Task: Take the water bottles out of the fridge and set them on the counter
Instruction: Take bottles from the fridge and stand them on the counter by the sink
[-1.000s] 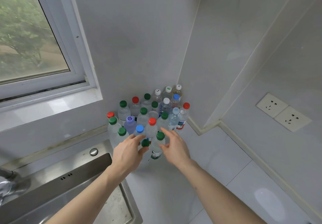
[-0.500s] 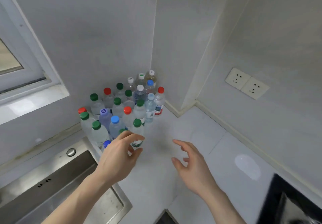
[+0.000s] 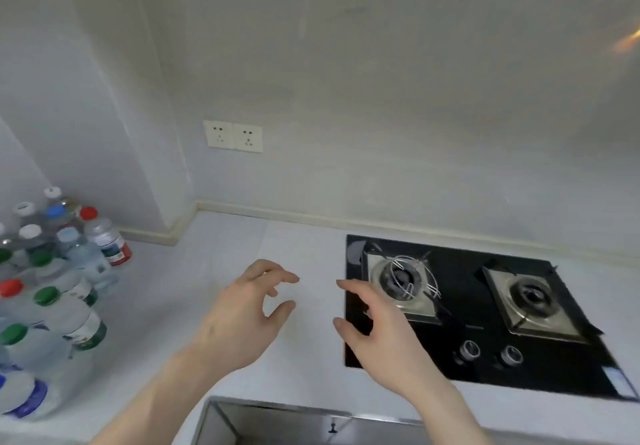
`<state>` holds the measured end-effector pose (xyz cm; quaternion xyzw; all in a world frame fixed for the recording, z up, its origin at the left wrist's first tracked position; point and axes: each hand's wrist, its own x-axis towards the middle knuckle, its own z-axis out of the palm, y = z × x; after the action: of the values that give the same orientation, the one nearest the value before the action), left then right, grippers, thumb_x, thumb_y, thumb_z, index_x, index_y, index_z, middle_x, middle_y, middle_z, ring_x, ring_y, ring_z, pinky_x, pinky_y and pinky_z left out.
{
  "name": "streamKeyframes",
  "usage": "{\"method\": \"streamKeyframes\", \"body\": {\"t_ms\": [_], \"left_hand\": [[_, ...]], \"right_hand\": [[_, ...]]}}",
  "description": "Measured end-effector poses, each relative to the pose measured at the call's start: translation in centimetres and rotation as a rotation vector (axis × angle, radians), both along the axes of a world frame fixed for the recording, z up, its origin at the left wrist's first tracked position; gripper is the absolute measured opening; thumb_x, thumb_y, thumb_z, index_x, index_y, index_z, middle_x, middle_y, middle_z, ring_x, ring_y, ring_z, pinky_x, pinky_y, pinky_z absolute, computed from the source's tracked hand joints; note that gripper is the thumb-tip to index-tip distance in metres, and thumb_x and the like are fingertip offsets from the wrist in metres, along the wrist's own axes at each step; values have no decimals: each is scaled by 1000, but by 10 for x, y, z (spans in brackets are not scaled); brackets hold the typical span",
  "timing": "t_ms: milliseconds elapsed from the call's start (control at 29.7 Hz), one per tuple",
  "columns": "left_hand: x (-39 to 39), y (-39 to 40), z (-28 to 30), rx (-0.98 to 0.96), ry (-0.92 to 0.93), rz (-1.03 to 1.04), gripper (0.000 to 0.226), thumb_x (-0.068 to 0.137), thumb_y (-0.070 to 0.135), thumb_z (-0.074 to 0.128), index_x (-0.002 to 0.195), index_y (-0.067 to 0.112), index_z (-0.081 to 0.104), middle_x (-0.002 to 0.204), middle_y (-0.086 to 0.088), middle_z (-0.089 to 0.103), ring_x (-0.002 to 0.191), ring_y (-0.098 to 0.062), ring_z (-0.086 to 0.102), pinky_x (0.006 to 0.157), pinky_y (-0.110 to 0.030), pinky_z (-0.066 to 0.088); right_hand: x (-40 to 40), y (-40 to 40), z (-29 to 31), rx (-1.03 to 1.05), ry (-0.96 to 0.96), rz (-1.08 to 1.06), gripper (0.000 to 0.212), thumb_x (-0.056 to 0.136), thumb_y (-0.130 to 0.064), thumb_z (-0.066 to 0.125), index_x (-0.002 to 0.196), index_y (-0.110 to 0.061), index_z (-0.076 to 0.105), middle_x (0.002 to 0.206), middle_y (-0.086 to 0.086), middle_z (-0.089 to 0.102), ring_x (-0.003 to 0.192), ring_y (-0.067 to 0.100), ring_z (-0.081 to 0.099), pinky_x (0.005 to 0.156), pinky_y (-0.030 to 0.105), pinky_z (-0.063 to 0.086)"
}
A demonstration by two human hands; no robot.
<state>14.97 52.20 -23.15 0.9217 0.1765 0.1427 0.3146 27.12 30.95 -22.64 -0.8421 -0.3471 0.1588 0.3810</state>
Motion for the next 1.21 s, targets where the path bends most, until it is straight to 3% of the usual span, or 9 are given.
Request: {"method": "streamKeyframes", "body": {"t_ms": [135, 337, 506, 708, 978, 1214], "left_hand": [[29, -89, 11, 34, -14, -184, 29, 94, 38, 68, 120, 48, 61, 122, 33, 45, 101, 7, 57, 84, -28, 55], [58, -217, 28, 104, -41, -479, 36, 94, 45, 66, 129, 47, 57, 129, 33, 42, 110, -1, 57, 93, -28, 51], [87, -331, 45, 140, -82, -697, 38, 93, 49, 65, 130, 48, 56, 131, 36, 39, 117, 5, 51, 97, -25, 48], [121, -452, 66, 175, -135, -966, 39, 94, 49, 64, 132, 47, 55, 133, 36, 38, 121, 8, 44, 98, -21, 41], [178, -609, 75, 148, -158, -1289, 36, 93, 41, 67, 128, 45, 59, 134, 32, 42, 123, 9, 42, 97, -17, 33], [237, -710, 75, 135, -167, -1472, 34, 93, 44, 67, 126, 44, 60, 139, 29, 42, 127, 5, 42, 100, -17, 34]], "right_hand": [[-5, -111, 16, 24, -34, -159, 53, 96, -35, 69, 144, -47, 50, 144, -36, 45, 135, -15, 40, 113, 16, 35], [-29, -255, 38, 52, -69, -388, 52, 95, -29, 71, 141, -46, 53, 140, -33, 47, 129, -14, 43, 98, 0, 34], [-60, -381, 52, 36, -122, -653, 51, 96, -36, 69, 142, -49, 50, 142, -35, 44, 122, -10, 51, 104, 7, 34], [-94, -498, 64, -10, -221, -948, 50, 94, -39, 70, 141, -42, 52, 141, -28, 48, 133, -9, 46, 114, 26, 39], [-115, -610, 69, -2, -217, -1289, 50, 96, -37, 69, 143, -42, 51, 142, -33, 45, 127, -20, 39, 115, 23, 37], [-87, -684, 74, -44, -225, -1480, 51, 95, -41, 69, 142, -46, 50, 142, -35, 43, 131, -14, 40, 115, 27, 40]]}}
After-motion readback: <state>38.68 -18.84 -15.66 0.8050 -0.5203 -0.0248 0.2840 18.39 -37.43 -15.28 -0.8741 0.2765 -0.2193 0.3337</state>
